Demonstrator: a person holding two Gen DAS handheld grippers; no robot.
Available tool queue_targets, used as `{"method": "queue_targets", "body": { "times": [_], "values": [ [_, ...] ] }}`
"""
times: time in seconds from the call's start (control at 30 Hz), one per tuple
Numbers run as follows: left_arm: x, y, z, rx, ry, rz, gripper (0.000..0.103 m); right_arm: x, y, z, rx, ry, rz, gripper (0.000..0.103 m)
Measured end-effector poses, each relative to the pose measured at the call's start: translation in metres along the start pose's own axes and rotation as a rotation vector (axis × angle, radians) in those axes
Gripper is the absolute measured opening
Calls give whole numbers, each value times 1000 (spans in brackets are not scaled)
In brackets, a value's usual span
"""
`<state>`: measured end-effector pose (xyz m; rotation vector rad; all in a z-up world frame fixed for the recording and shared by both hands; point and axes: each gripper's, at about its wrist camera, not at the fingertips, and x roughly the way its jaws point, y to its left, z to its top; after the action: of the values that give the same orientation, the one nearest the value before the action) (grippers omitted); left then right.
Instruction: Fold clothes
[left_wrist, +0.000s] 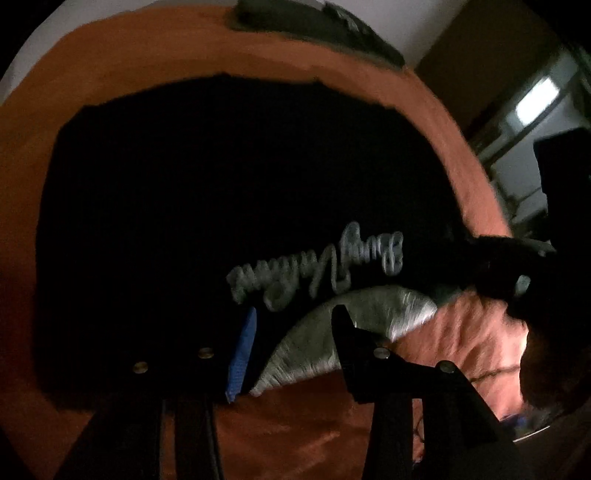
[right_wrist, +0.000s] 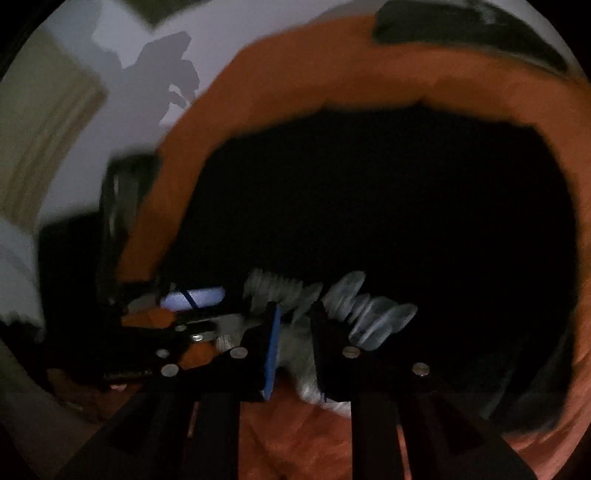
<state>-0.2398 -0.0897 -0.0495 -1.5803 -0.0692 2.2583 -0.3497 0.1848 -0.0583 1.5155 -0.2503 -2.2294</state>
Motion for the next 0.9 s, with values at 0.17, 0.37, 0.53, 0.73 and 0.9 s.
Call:
{"method": "queue_targets", "body": {
  "times": [0.17, 0.37, 0.53, 0.73, 0.9],
  "values": [
    [25, -3, -24, -26, 6, 93, 44, 32, 10, -42, -41, 42, -93, 12],
    [7, 44, -31, -87, -23, 257, 44, 8, -33, -50, 54, -12, -221, 6],
    [-20, 86, -45, -181, -43, 351, 44, -28, -113, -68, 257, -56, -380, 3],
    [-4, 58, -33, -148, -18, 425, 44, -40, -147, -77, 382, -83, -370, 0],
    [-3, 58, -29, -178, -9, 413, 44, -36, -140, -72, 367, -82, -379, 0]
  ]
}}
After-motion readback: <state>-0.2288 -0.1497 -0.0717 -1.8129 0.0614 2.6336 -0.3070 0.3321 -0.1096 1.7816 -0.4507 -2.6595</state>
